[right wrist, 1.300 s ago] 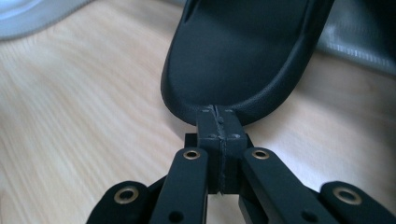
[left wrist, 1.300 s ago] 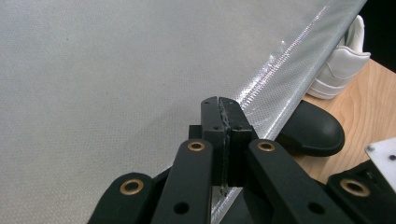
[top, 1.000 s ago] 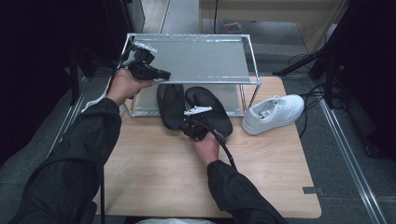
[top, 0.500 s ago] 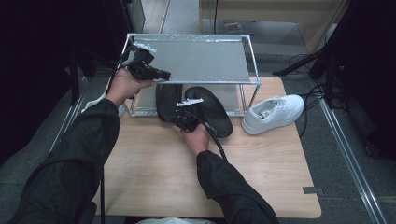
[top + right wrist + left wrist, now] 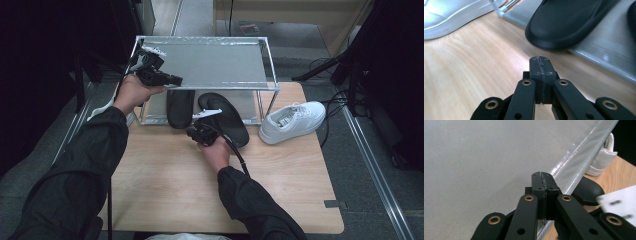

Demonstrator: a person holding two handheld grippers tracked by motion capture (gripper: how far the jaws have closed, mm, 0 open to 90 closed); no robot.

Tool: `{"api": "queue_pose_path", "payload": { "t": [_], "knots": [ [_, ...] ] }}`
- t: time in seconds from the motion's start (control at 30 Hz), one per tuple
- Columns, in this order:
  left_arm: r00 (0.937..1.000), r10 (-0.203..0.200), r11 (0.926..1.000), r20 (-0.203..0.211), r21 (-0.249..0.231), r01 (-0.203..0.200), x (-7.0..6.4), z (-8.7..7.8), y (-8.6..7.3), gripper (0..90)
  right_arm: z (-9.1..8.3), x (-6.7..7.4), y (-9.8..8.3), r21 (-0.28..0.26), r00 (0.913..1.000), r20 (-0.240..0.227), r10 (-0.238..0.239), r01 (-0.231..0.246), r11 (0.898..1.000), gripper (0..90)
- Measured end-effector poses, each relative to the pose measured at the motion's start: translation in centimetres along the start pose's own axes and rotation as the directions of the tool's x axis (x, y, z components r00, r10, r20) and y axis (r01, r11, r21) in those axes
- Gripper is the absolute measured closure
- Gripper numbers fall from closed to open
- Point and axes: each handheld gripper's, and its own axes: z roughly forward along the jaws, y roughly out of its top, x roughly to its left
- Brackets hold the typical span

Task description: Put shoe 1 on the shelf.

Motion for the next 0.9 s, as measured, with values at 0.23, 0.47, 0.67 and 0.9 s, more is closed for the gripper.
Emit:
{"api": "queue_pose_path", "payload": {
  "t": [0.23,0.47,0.67,0.9],
  "knots": [
    [1.0,-0.005,1.0,-0.001,0.009,0.005,0.0,0.0,0.1,90.0,-3.9,-0.5,-1.4,-0.015,0.9994,-0.034,0.0,0.0,1.0,90.0],
    [0.9998,0.011,0.9998,-0.018,0.019,-0.011,-0.3,0.0,0.2,90.0,-7.4,-2.1,-3.6,-0.016,0.999,-0.043,0.014,-0.015,1.0,90.0],
    [1.0,-0.002,0.9997,-0.009,0.023,0.002,-0.1,0.0,0.3,90.0,-10.9,-3.6,-5.2,-0.015,1.0,0.004,0.006,-0.006,1.0,90.0],
    [0.9997,0.011,0.9997,-0.021,0.023,-0.01,-0.3,0.0,0.2,90.0,-13.9,-4.7,-5.8,-0.025,0.9992,0.036,-0.016,0.017,1.0,90.0]
  ]
}}
